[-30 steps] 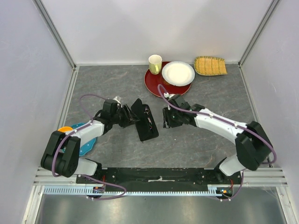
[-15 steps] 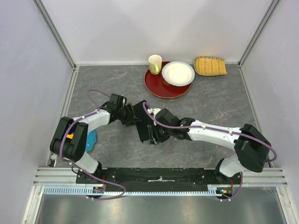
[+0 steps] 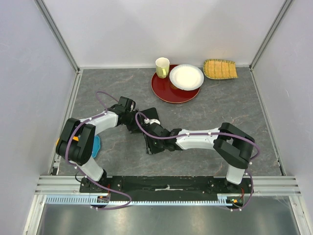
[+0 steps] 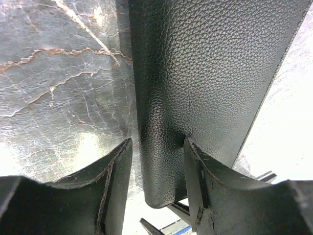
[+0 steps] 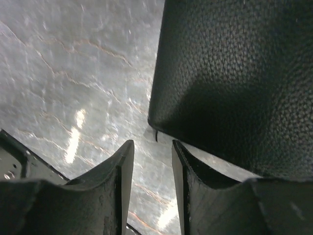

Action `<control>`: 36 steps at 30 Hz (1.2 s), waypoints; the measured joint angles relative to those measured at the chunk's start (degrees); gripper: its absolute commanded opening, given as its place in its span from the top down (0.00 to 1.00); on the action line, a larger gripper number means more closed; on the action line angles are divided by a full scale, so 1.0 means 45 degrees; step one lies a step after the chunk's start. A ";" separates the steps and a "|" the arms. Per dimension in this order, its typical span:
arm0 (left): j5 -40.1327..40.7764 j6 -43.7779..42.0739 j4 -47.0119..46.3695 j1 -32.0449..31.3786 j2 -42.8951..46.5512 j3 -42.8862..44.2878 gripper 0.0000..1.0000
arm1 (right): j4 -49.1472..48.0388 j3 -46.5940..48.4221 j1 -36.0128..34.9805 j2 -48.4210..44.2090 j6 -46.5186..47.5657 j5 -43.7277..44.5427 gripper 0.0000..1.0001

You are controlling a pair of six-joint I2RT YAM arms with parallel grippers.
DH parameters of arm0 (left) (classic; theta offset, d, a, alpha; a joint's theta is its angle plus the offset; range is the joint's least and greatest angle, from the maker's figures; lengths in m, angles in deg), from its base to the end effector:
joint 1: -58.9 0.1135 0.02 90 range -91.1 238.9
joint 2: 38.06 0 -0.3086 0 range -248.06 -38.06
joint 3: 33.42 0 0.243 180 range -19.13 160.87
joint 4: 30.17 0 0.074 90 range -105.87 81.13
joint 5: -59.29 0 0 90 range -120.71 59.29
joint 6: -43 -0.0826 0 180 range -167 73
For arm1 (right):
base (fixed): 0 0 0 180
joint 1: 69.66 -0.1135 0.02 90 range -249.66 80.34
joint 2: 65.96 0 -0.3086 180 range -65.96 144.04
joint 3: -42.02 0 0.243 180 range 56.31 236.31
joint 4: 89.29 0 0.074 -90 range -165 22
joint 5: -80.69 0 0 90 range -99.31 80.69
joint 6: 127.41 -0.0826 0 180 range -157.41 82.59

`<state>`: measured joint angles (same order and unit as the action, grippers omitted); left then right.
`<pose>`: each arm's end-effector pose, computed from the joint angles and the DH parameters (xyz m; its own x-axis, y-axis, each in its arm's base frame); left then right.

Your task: Sort the hair-cutting tools

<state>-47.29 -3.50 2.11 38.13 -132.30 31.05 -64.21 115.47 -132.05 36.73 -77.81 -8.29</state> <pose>0.2960 -0.1375 0.1653 -0.9192 -0.3570 -0.1665 -0.2313 0.8313 -0.5055 0.1826 0.3459 0.1687 -0.8578 -0.2419 -0.4535 -0.4271 0.8264 0.3670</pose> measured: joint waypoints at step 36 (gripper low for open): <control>-0.0986 0.0330 -0.1851 0.0092 0.0529 -0.1457 0.34 | -0.1321 0.0253 -0.0583 0.0563 -0.1904 0.2623 1.00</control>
<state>-51.73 -2.01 -6.22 38.54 -129.92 24.49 -70.16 116.60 -134.67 39.27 -86.38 3.51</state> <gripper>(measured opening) 0.647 0.010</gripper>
